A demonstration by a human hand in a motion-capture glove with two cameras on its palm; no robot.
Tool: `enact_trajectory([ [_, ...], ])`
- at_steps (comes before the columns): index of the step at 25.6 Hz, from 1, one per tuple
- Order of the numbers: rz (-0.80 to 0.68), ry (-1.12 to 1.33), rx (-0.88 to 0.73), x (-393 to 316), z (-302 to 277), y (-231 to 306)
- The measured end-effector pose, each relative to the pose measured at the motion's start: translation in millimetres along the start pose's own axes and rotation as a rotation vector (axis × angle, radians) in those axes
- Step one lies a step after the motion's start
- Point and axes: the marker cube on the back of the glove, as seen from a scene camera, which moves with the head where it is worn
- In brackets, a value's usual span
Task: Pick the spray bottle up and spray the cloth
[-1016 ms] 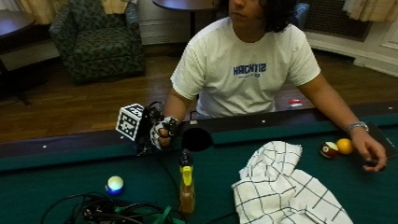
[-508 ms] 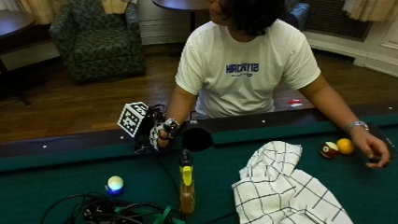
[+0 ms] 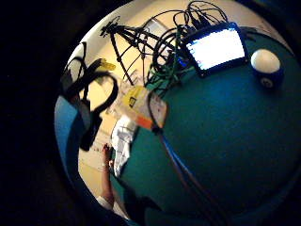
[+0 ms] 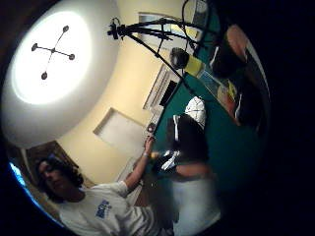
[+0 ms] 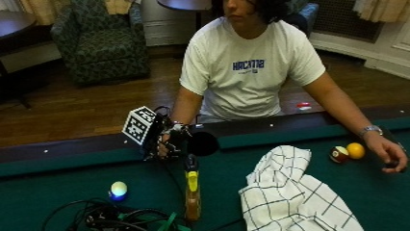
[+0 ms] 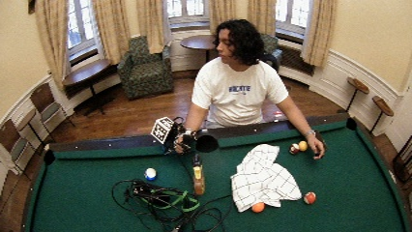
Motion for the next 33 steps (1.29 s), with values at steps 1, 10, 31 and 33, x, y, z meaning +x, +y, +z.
enact_trajectory([
  [1, 0.014, -0.003, -0.012, 1, 1, 1],
  [10, 0.063, 0.026, -0.087, 13, 10, 0],
  [31, 0.102, -0.031, -0.230, 27, 30, -36],
  [33, 0.109, -0.042, -0.244, 28, 34, -44],
])
